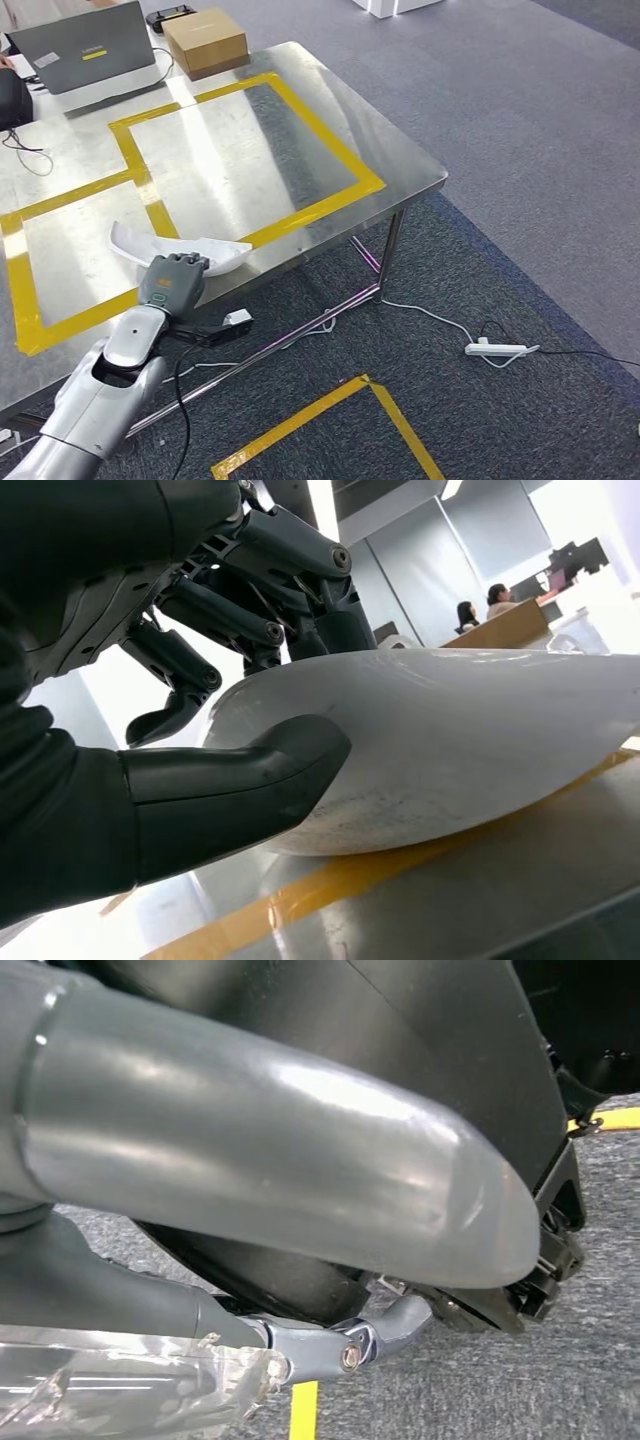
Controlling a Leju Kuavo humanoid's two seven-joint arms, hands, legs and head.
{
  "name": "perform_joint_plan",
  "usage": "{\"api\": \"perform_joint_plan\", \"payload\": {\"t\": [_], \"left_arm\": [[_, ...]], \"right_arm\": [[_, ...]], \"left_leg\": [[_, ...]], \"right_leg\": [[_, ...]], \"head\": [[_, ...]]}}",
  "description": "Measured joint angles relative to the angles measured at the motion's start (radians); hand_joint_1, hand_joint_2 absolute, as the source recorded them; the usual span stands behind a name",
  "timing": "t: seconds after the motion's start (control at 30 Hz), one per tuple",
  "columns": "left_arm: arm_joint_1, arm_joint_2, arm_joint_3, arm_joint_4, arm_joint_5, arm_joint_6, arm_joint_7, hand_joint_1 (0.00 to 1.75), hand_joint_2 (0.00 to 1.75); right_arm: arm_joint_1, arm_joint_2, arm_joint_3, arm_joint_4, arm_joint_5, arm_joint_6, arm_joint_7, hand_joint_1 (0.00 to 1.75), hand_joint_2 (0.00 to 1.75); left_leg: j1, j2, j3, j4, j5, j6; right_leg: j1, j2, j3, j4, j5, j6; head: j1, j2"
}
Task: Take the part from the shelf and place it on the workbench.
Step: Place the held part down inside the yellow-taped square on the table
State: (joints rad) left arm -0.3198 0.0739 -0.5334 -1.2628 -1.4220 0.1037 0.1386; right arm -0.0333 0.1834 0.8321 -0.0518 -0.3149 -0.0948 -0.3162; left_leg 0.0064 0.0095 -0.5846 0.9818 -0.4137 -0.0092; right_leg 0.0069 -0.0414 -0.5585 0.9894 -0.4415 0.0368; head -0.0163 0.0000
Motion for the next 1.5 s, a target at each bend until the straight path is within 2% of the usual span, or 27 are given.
{"api": "perform_joint_plan", "payload": {"t": [0.23, 0.57, 0.8, 0.97, 1.1, 1.5], "left_arm": [[-0.026, -0.007, 0.006, 0.061, -0.050, -0.003, 0.061, 1.75, 1.75], [-0.059, -0.007, 0.031, 0.120, -0.055, -0.007, 0.101, 1.75, 1.75], [-0.073, 0.017, 0.113, 0.158, -0.054, -0.007, 0.172, 1.75, 1.75], [-0.073, 0.028, 0.139, 0.166, -0.054, -0.006, 0.177, 1.75, 1.75], [-0.062, 0.057, 0.216, 0.183, -0.056, 0.010, 0.176, 1.75, 1.75], [-0.046, 0.068, 0.241, 0.184, -0.060, 0.002, 0.179, 1.75, 1.75]], "right_arm": [[0.027, -0.011, -0.009, -0.032, -0.144, 0.013, -0.035, 0.00, 0.00], [0.038, -0.011, -0.016, -0.049, -0.316, 0.014, -0.040, 0.00, 0.00], [0.040, -0.011, -0.022, -0.049, -0.325, 0.014, -0.040, 0.00, 0.00], [0.040, -0.011, -0.023, -0.049, -0.325, 0.014, -0.040, 0.00, 0.00], [0.039, -0.011, -0.023, -0.048, -0.325, 0.020, -0.044, 0.00, 0.00], [0.038, -0.010, -0.026, -0.038, -0.325, 0.032, -0.054, 0.00, 0.00]], "left_leg": [[0.000, 0.000, 0.000, 0.000, 0.000, 0.000], [0.000, 0.000, 0.000, 0.000, 0.000, 0.000], [0.000, 0.001, 0.000, 0.000, 0.000, 0.000], [0.001, 0.001, 0.000, 0.000, 0.000, 0.000], [0.001, 0.001, 0.000, 0.000, 0.000, -0.001], [0.001, 0.000, 0.000, 0.000, 0.001, -0.001]], "right_leg": [[0.000, 0.000, 0.000, 0.000, 0.000, 0.000], [0.001, 0.000, 0.000, 0.000, 0.000, 0.000], [0.001, 0.001, -0.001, 0.001, 0.000, 0.000], [0.001, 0.001, -0.001, 0.001, 0.000, 0.000], [0.002, 0.001, 0.000, 0.001, 0.000, -0.001], [0.002, 0.001, 0.000, 0.001, 0.000, -0.001]], "head": [[0.000, 0.000], [0.000, 0.000], [0.000, 0.000], [0.000, 0.000], [0.000, 0.000], [0.000, 0.000]]}}
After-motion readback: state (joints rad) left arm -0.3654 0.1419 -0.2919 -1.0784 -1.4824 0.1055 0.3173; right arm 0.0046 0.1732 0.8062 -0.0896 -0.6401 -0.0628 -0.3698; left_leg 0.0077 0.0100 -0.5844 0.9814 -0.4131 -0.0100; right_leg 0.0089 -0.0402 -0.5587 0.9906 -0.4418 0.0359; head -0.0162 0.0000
